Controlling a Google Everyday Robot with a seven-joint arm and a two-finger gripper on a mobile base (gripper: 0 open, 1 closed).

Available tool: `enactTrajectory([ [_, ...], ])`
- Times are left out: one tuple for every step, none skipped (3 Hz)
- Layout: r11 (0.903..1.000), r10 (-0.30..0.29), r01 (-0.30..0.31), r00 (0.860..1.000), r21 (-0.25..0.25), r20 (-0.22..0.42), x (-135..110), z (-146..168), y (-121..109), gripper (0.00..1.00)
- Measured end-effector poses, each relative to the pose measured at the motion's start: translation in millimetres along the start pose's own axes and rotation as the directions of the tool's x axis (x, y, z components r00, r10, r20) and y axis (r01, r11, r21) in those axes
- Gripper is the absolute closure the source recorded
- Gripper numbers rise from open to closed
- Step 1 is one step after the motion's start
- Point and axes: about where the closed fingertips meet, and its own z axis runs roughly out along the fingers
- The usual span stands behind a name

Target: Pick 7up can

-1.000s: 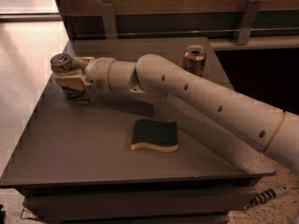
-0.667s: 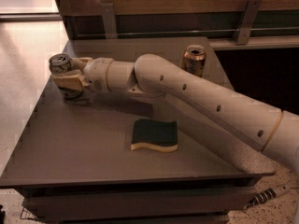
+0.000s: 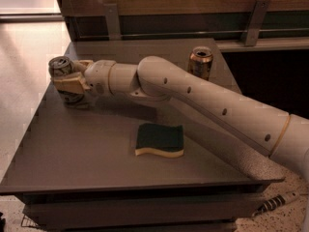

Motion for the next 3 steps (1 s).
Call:
enactTrajectory([
  [0.9992, -0.012, 0.012, 1.0, -0.038, 0.007, -32, -14, -2, 1.0],
  [0.9973, -0.035, 0.036, 0.999, -0.063, 0.022, -64, -31, -4, 1.0],
  [0.9937, -0.075, 0.08, 0.996, -0.079, 0.056, -99, -49, -5, 1.0],
])
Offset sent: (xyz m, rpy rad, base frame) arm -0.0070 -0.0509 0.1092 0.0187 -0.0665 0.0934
